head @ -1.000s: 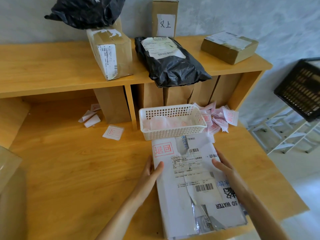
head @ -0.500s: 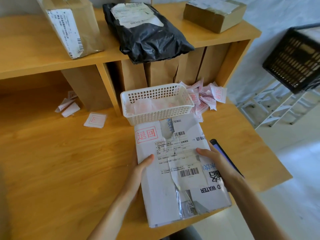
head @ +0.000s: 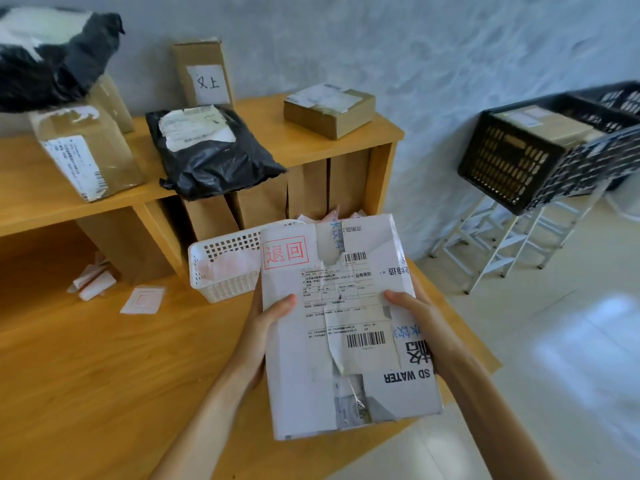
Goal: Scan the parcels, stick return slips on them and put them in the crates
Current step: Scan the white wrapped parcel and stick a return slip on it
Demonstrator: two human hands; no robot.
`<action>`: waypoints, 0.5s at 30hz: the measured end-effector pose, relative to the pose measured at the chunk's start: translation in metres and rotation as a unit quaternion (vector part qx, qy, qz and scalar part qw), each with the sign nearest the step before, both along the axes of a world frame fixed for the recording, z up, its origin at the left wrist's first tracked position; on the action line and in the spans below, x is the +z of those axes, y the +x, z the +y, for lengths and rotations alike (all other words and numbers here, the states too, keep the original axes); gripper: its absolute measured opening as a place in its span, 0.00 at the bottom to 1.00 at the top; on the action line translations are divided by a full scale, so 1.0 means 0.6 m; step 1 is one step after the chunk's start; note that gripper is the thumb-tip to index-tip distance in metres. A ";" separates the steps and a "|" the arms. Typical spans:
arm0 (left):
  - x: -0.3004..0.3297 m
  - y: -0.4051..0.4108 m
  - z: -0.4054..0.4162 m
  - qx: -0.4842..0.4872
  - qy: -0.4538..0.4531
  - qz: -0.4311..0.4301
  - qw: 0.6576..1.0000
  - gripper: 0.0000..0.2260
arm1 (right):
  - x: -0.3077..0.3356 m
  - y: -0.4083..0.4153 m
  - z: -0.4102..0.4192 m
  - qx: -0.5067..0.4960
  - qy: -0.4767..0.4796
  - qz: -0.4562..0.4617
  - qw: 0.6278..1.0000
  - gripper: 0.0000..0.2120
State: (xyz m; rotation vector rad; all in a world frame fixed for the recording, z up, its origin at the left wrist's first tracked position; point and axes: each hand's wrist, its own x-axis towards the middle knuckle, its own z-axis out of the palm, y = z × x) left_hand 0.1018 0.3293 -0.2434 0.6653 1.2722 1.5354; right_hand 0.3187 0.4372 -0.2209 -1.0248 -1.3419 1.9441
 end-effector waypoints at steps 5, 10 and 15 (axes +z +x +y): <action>0.051 0.131 0.084 -0.063 0.019 -0.003 0.998 0.29 | 0.040 0.145 0.036 -0.059 0.048 0.043 0.996 0.26; 0.086 0.314 0.182 -0.119 0.034 -0.015 0.992 0.34 | 0.085 0.336 0.082 -0.117 0.090 0.070 0.986 0.29; 0.138 0.482 0.286 -0.205 0.058 -0.022 0.977 0.40 | 0.135 0.512 0.136 -0.192 0.117 0.073 0.972 0.33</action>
